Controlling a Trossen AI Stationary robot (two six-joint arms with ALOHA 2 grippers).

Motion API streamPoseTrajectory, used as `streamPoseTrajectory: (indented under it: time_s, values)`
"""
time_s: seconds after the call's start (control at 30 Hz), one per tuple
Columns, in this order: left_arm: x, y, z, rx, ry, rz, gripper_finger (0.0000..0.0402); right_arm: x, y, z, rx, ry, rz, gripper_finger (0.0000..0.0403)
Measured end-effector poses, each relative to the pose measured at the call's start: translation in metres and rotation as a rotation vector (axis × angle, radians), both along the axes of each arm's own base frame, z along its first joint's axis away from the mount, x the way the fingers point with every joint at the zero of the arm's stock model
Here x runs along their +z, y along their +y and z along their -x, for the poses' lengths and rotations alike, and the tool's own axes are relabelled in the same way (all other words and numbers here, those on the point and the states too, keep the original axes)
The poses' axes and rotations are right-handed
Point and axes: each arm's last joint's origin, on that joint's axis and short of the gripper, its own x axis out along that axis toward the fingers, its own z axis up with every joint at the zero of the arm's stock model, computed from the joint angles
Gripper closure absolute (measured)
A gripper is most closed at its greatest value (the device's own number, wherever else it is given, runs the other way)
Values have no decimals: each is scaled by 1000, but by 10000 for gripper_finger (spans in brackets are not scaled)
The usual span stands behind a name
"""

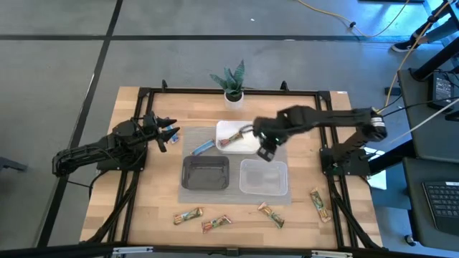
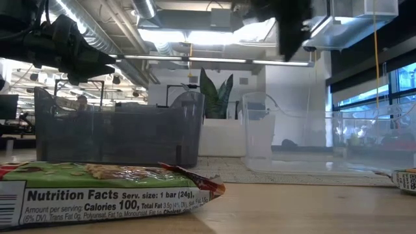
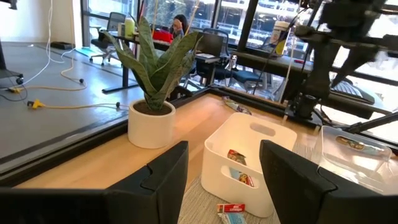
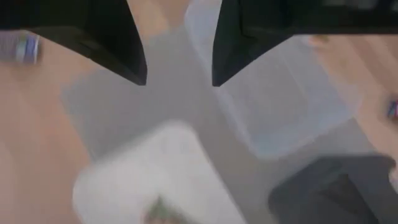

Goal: Pick and place Granola Bars by type
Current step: Put the right yellow granola bar into the transparent bin

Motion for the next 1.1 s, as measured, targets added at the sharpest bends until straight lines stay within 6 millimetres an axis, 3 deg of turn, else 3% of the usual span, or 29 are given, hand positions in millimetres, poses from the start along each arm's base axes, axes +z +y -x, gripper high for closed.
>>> streamPoseTrajectory:
  time_s: [0.13, 0.5, 0.87, 1.1]
  values:
    - [0, 0, 0, 0, -1, 1, 210, -1, 31, 28, -138, 53, -39, 219]
    - [1, 0, 0, 5, -17, 21, 210, -38, 108, 83, -460, 228, -189, 219]
    - [1, 0, 0, -6, -20, 26, 210, -75, 149, 122, -568, 328, -137, 219]
    - [1, 0, 0, -3, -73, 136, 210, -106, 164, 150, -580, 345, -81, 219]
